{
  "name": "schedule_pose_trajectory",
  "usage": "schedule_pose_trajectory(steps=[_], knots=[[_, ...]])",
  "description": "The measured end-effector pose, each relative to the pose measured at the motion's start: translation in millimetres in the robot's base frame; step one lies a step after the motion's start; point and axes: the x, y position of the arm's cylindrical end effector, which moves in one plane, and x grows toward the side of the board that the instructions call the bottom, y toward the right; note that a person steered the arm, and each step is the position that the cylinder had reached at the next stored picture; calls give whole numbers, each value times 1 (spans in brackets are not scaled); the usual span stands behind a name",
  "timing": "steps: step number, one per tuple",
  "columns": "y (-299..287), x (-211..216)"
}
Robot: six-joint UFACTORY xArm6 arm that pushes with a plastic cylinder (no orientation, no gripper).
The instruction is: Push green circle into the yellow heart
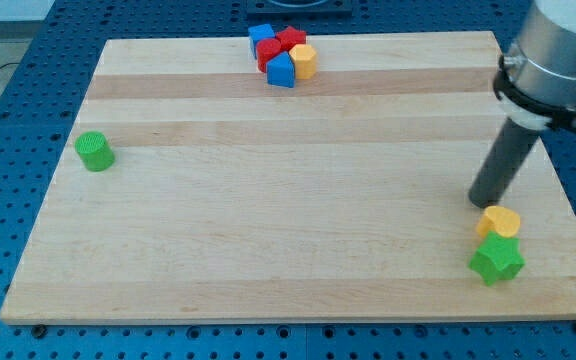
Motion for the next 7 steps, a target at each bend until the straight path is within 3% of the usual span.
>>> schedule_pose_trajectory(steps=[1, 4, 5, 7], knots=[[-77, -17], [-401, -3], [-490, -36], [-475, -66]])
